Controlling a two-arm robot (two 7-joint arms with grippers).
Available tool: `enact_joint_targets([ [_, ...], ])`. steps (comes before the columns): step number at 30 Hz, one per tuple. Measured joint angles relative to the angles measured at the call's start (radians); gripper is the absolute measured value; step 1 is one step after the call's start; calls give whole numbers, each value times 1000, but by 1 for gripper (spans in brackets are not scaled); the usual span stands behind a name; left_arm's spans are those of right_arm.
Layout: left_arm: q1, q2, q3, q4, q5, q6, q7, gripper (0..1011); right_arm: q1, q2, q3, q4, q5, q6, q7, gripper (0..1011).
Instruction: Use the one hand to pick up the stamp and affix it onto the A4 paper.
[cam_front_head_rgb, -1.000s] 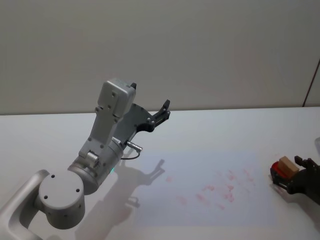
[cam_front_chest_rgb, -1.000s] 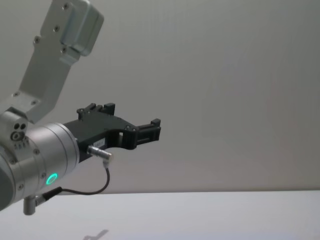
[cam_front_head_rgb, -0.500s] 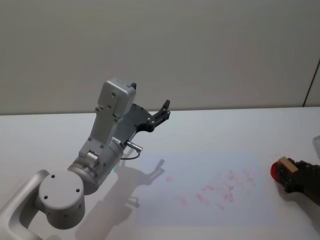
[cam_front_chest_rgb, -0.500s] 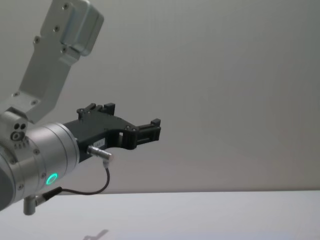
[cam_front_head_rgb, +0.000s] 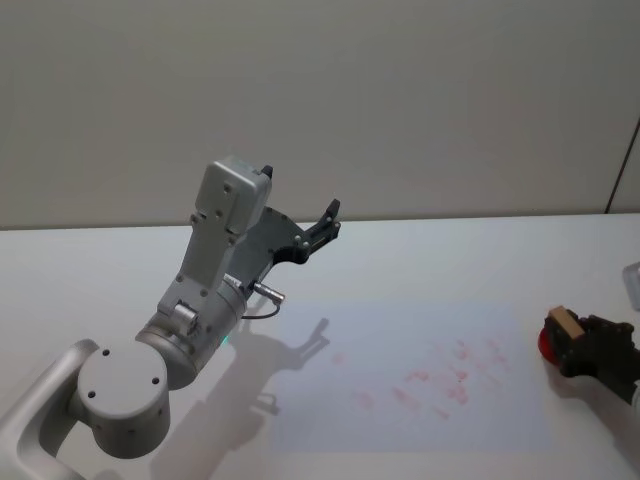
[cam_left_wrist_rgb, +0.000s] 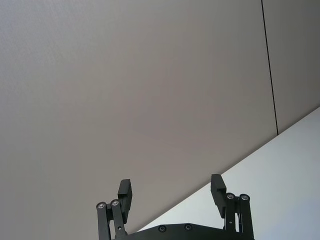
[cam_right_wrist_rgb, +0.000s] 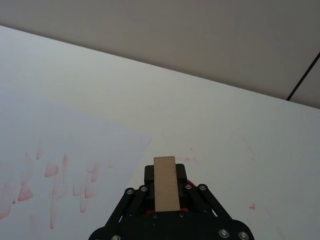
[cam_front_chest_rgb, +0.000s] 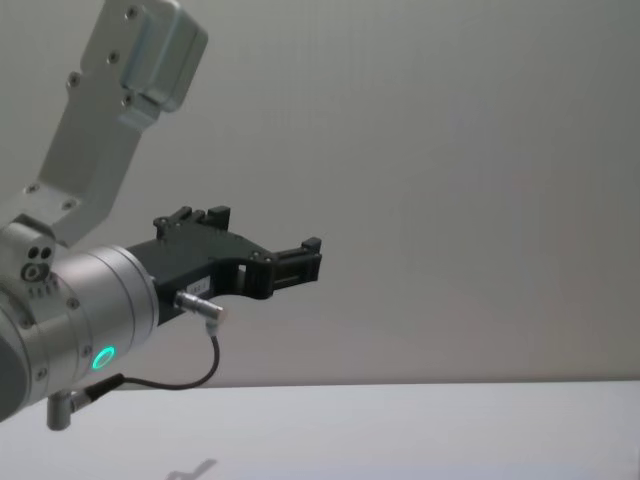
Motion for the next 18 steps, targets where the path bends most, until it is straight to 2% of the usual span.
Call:
enact_joint_targets([
  [11, 0, 0, 0, 0, 0, 0, 0, 1001, 14, -23, -8, -35, 56, -18, 15, 220],
  [18, 0, 0, 0, 0, 0, 0, 0, 1001, 12, -34, -21, -78, 85, -23, 62, 220],
])
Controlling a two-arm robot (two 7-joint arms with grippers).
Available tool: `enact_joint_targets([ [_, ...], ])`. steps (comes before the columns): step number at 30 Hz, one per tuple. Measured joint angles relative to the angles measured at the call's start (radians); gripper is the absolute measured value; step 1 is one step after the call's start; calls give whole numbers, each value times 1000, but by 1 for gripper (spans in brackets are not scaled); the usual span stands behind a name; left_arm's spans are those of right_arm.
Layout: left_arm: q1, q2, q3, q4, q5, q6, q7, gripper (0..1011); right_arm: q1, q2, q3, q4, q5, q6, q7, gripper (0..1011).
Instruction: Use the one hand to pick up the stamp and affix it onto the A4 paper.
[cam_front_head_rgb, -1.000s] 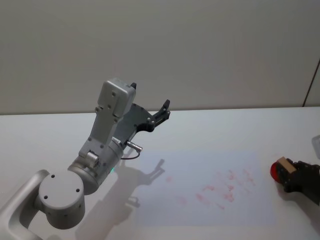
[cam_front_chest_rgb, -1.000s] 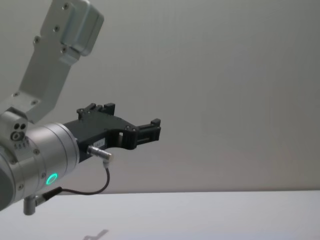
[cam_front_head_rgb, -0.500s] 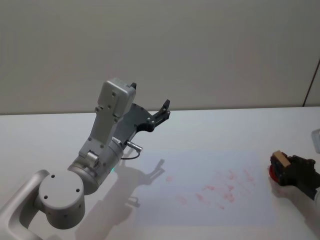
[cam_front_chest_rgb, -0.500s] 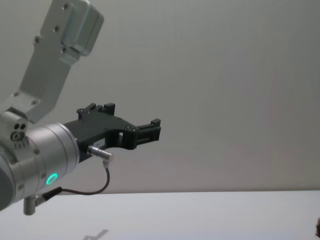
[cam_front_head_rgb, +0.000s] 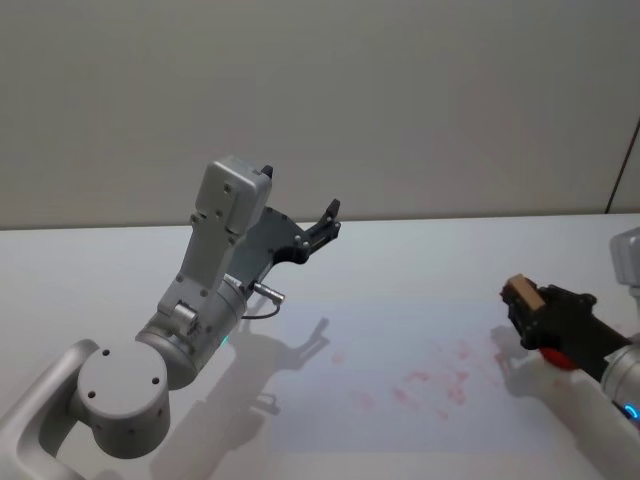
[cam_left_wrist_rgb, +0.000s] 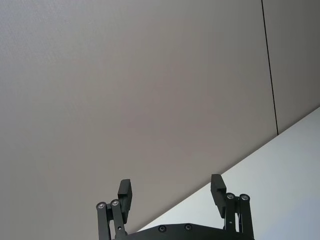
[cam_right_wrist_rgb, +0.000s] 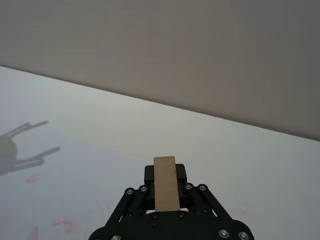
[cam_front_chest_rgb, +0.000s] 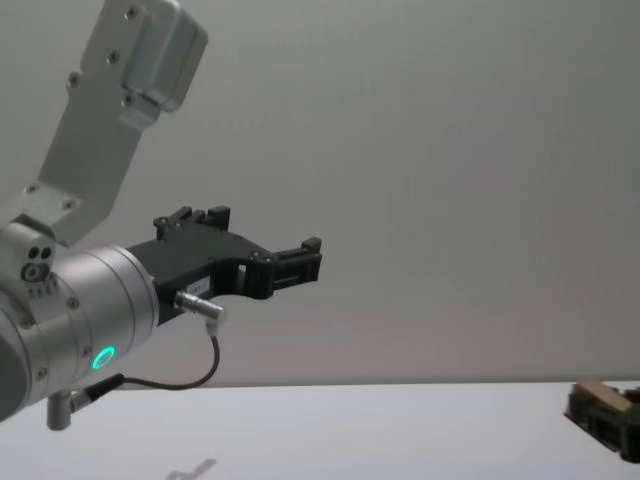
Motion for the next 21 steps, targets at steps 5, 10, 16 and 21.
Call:
enact_joint_targets([
  [5, 0, 0, 0, 0, 0, 0, 0, 1001, -13, 1, -11, -29, 6, -3, 48, 220],
  [10, 0, 0, 0, 0, 0, 0, 0, 1001, -24, 6, -19, -47, 6, -6, 85, 220],
  [16, 0, 0, 0, 0, 0, 0, 0, 1001, -44, 21, -31, -70, -12, -14, 164, 220],
  [21, 0, 0, 0, 0, 0, 0, 0, 1001, -57, 35, -40, -76, -36, -24, 219, 220],
])
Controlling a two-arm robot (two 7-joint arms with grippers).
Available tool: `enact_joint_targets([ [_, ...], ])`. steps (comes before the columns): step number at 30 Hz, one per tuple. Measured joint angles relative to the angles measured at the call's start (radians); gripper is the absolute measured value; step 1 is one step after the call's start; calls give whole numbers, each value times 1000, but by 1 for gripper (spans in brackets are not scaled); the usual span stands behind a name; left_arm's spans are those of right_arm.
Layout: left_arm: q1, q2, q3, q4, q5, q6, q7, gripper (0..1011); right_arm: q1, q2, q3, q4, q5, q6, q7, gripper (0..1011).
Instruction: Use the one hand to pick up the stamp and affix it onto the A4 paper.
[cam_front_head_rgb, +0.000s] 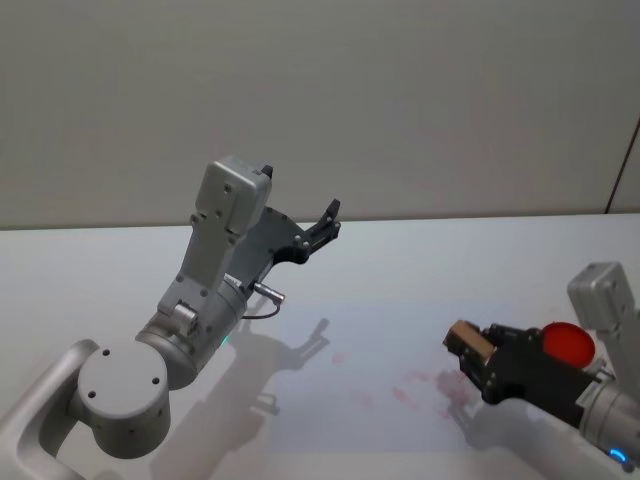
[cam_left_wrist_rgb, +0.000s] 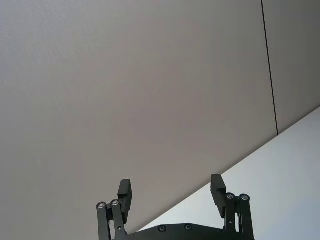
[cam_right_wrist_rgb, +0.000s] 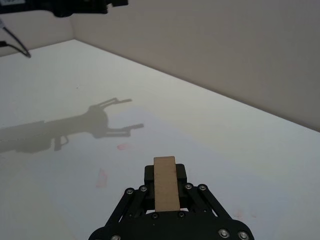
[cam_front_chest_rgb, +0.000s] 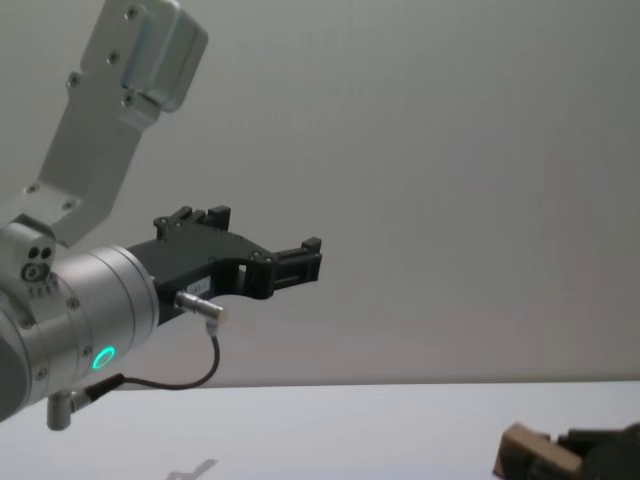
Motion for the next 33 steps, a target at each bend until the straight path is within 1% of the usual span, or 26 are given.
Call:
enact_joint_targets([
  [1, 0, 0, 0, 0, 0, 0, 0, 1001, -4, 4, -3, 0, -10, -4, 17, 220],
  [5, 0, 0, 0, 0, 0, 0, 0, 1001, -12, 15, -8, 4, -33, -15, 47, 220],
  [11, 0, 0, 0, 0, 0, 0, 0, 1001, -22, 31, -12, 20, -67, -33, 80, 220],
  [21, 0, 0, 0, 0, 0, 0, 0, 1001, -31, 50, -15, 45, -104, -61, 100, 220],
  [33, 0, 0, 0, 0, 0, 0, 0, 1001, -33, 62, -18, 58, -128, -77, 113, 220],
])
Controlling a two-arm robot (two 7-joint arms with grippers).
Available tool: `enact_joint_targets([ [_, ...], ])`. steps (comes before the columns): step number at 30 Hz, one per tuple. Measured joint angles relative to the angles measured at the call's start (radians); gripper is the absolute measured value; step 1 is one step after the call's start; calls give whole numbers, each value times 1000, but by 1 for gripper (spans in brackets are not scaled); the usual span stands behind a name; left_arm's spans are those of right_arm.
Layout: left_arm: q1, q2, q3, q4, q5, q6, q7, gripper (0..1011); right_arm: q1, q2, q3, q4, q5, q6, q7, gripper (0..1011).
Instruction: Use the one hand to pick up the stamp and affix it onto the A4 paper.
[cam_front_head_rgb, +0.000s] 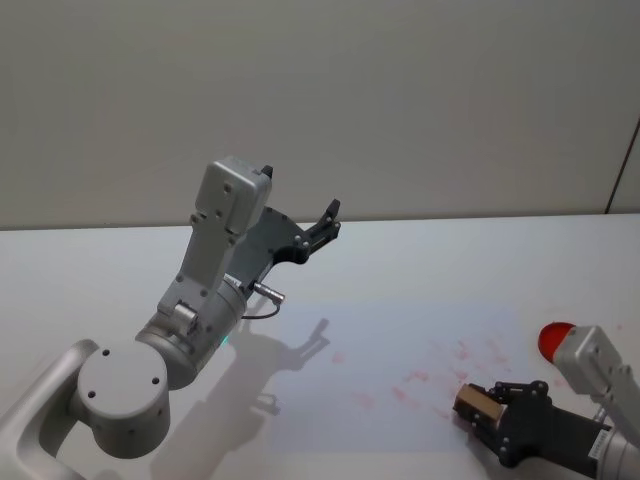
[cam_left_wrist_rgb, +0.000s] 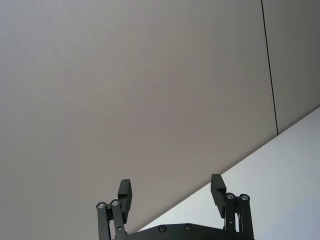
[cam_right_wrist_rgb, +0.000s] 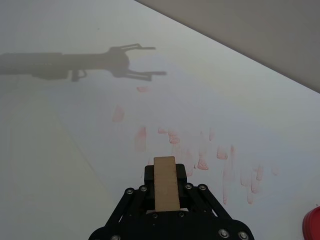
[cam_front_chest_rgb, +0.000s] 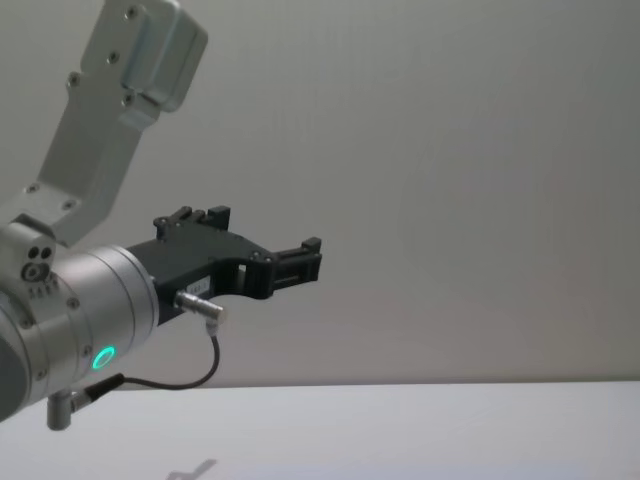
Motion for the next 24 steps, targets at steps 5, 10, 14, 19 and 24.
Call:
enact_joint_targets([
  [5, 0, 0, 0, 0, 0, 0, 0, 1001, -1, 4, -1, 2, -5, -3, 3, 220],
  [10, 0, 0, 0, 0, 0, 0, 0, 1001, -2, 8, -2, 6, -9, -3, 4, 220],
  [14, 0, 0, 0, 0, 0, 0, 0, 1001, -3, 11, -2, 8, -11, -1, 1, 220],
  [19, 0, 0, 0, 0, 0, 0, 0, 1001, -2, 12, -2, 11, -10, 4, -10, 220],
  [24, 0, 0, 0, 0, 0, 0, 0, 1001, -1, 13, -2, 15, -7, 18, -25, 220],
])
